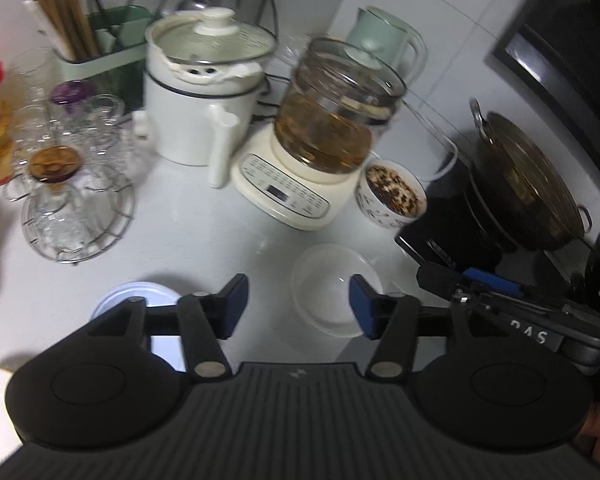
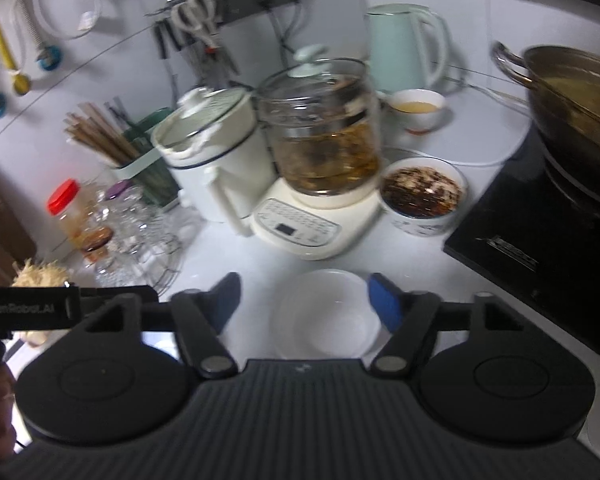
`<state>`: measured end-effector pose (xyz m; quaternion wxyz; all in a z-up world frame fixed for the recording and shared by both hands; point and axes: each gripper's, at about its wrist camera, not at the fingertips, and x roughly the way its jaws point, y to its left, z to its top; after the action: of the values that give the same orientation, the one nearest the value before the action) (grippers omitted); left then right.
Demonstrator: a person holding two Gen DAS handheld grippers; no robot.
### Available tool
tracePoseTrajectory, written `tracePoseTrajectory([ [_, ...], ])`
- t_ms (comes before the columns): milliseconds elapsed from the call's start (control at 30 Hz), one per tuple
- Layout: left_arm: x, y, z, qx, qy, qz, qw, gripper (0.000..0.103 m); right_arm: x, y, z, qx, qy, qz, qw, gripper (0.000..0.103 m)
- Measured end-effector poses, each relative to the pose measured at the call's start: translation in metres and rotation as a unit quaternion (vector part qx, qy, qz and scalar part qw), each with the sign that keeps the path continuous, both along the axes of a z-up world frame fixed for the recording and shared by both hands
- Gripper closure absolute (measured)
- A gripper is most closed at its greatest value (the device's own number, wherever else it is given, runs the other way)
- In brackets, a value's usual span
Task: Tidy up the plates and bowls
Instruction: 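Move both open grippers toward the nested pale blue bowls, then close both grippers on the rim of the nested blue bowls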
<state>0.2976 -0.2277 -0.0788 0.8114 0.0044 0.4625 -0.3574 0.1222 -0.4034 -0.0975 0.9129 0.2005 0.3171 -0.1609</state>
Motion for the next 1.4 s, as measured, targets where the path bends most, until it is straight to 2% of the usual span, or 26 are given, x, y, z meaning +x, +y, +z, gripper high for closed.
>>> tracePoseTrajectory([
  [67,0.002,-0.009,-0.004,0.004,0.001,-0.007,1.0,0.031,-0.003,-0.007,-0.004,0.006,0.006,-0.01,1.0,0.023],
  [133,0.005,-0.017,-0.009,0.008,0.006,-0.016,0.9998,0.026,-0.007,-0.014,-0.009,0.014,0.009,-0.025,1.0,0.013],
  [200,0.008,-0.025,-0.014,0.014,0.01,-0.02,0.9997,0.024,-0.01,-0.021,-0.014,0.022,0.013,-0.038,0.999,0.011],
  [500,0.024,-0.051,-0.045,0.026,0.036,-0.022,0.9988,0.023,-0.01,-0.062,-0.048,0.086,0.03,-0.08,0.993,0.011],
  [900,0.047,-0.079,-0.092,0.045,0.081,-0.038,0.9949,0.024,0.017,-0.086,-0.09,0.148,0.05,-0.064,0.986,0.012],
  [967,0.05,-0.084,-0.099,0.051,0.085,-0.04,0.9942,0.024,0.019,-0.09,-0.096,0.16,0.052,-0.062,0.984,0.017],
  [1000,0.052,-0.087,-0.103,0.053,0.089,-0.041,0.9937,0.025,0.021,-0.092,-0.099,0.165,0.055,-0.061,0.983,0.023],
  [1200,0.061,-0.092,-0.116,0.055,0.108,-0.034,0.992,0.044,0.03,-0.101,-0.114,0.187,0.064,-0.054,0.979,0.027],
  [1267,0.063,-0.094,-0.12,0.055,0.112,-0.033,0.9917,0.051,0.033,-0.102,-0.118,0.193,0.067,-0.048,0.978,0.034],
  [1300,0.063,-0.095,-0.121,0.055,0.113,-0.032,0.9915,0.053,0.035,-0.102,-0.121,0.197,0.071,-0.044,0.977,0.042],
  [1400,0.064,-0.098,-0.125,0.056,0.116,-0.03,0.9912,0.065,0.039,-0.102,-0.127,0.203,0.082,-0.039,0.975,0.045],
])
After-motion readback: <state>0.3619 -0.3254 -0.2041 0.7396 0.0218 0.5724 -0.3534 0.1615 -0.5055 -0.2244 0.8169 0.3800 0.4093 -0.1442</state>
